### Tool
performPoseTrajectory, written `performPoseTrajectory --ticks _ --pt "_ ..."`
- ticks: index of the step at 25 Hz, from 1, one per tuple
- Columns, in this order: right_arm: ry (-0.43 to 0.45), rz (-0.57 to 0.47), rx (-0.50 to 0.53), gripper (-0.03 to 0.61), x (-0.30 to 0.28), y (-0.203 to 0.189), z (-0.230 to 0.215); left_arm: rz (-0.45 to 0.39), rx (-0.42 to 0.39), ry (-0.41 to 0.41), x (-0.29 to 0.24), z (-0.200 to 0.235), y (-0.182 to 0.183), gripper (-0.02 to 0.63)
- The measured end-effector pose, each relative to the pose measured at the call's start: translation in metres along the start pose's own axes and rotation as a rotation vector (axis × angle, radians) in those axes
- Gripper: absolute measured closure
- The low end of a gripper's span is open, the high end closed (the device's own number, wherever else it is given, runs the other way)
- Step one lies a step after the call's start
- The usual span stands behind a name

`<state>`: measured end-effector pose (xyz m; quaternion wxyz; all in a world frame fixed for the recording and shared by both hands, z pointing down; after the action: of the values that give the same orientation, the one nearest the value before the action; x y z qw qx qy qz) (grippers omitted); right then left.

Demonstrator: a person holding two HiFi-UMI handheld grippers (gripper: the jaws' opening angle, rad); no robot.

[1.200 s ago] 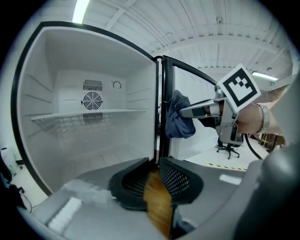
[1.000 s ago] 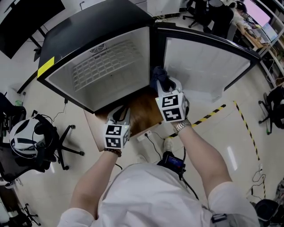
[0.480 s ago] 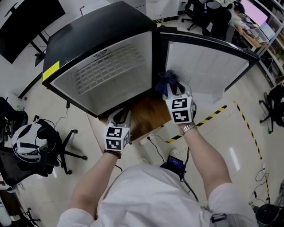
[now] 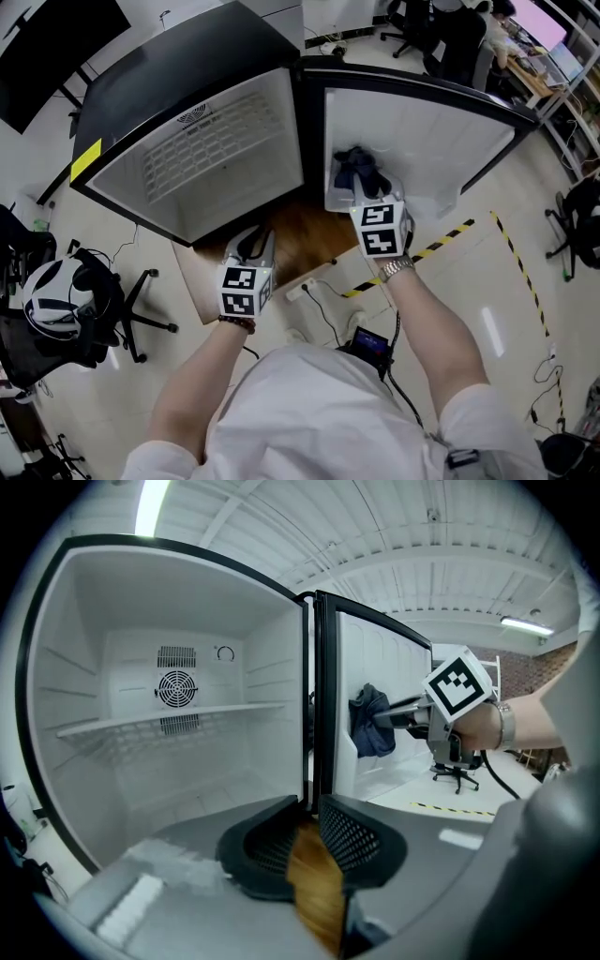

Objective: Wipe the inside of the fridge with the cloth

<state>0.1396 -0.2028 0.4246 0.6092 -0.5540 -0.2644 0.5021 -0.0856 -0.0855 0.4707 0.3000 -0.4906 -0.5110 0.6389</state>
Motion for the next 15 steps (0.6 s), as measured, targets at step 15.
performPoseTrajectory --ticks 15 --pt "-0.082 0.032 -0.004 0.485 0.036 -0.027 -0.079 -0.01 0.008 -0.013 -0.027 -0.05 0.012 0.541"
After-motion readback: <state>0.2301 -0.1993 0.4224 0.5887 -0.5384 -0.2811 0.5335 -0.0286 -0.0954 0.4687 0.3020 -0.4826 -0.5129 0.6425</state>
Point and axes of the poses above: the fingertips, and each gripper's own axes: x backward along the fingers, z to its left, y out of its top, the point moved 5 cm from there along x, backward along the fingers, and after that the axes turned 7 degrees about -z, right-handed, at the moved point
